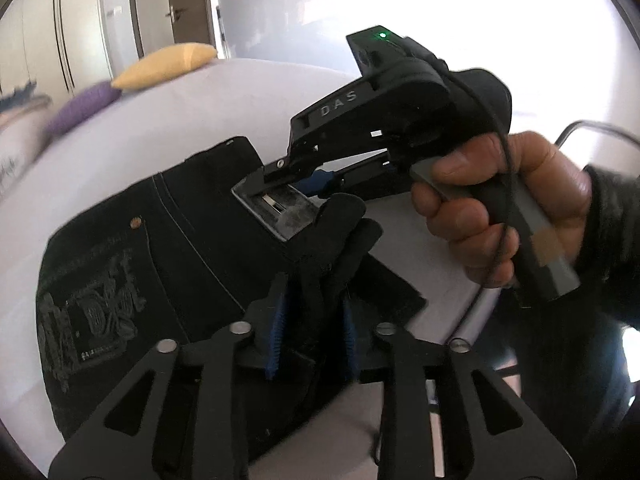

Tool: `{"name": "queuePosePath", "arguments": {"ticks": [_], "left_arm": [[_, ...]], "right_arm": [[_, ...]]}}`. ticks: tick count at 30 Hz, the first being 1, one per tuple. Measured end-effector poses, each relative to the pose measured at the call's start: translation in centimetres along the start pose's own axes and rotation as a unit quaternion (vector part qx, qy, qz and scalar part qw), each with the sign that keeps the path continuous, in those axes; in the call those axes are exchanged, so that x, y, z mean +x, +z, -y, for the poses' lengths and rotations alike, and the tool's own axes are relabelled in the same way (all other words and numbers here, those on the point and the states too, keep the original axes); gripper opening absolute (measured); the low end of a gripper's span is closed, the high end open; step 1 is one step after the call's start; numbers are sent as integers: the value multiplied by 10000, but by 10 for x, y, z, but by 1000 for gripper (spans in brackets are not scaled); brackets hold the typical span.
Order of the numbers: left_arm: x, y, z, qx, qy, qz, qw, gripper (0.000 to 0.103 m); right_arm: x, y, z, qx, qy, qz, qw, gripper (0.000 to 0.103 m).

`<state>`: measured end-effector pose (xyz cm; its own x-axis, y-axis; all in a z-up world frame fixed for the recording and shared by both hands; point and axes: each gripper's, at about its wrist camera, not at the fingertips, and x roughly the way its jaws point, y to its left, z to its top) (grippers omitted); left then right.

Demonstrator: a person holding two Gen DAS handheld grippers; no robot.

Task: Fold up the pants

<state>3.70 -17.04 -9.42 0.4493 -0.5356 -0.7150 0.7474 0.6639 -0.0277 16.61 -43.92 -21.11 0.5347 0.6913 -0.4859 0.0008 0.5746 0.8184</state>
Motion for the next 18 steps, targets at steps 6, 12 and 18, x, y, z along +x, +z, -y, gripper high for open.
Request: {"name": "queuePosePath", "arguments": {"ticks": [6, 12, 18], "left_arm": [[-59, -6, -48, -942, -342, 556, 9934, 78], [-66, -14, -138, -1948, 233, 675, 9782, 74], [-14, -16, -178, -2082, 478, 59, 9769, 54]], "right_arm": [[-38, -12, -37, -392, -631, 327, 9967, 31], [-11, -36, -76, -919, -653, -213, 9934, 19], [7, -60, -61, -949, -1102, -362, 9887, 0]]}}
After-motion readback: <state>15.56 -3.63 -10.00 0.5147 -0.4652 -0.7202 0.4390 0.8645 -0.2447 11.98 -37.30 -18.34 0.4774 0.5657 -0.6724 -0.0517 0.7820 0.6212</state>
